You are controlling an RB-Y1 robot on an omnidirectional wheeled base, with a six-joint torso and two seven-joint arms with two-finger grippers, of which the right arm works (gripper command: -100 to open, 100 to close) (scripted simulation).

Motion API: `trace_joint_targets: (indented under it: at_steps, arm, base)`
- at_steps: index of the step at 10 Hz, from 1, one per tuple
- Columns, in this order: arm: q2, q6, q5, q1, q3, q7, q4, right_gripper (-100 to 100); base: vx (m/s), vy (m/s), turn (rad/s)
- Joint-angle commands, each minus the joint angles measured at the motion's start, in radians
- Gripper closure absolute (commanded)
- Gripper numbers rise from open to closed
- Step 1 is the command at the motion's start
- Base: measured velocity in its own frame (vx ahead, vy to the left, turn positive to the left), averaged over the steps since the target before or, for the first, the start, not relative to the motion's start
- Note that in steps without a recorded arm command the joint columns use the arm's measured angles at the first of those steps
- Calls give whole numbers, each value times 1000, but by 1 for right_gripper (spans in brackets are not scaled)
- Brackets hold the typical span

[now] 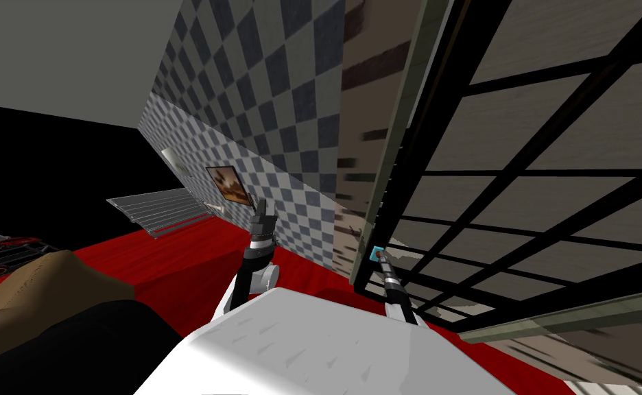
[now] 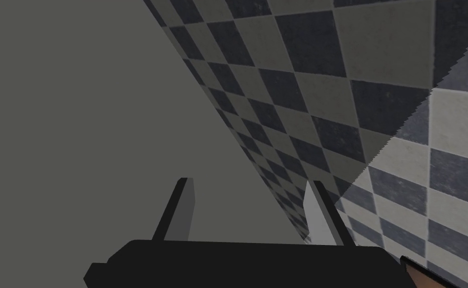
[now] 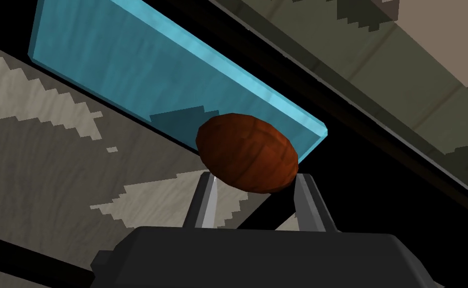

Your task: Pull the door open

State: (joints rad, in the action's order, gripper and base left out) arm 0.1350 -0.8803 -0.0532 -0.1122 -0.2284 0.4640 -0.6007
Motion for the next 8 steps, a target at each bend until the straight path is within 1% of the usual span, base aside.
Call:
trace_joint_targets:
  at_steps: [1, 3, 4, 5, 7, 8]
  arm:
    - [-28, 23, -9, 18, 25, -15, -39, 100]
    - [-21, 22, 17, 23, 33, -79, -41, 100]
    - [-21, 22, 17, 23, 33, -86, -41, 100]
    - [-17, 21, 31, 26, 38, -124, -42, 100]
    - [-17, 21, 31, 26, 38, -124, -42, 100]
    - [-13, 20, 46, 28, 44, -164, -43, 100]
  base:
    - [-6, -3, -4]
    - [-20, 2, 85]
    - [-29, -13, 25]
    - [-29, -5, 66]
    - [-18, -6, 32]
    - [-21, -3, 45]
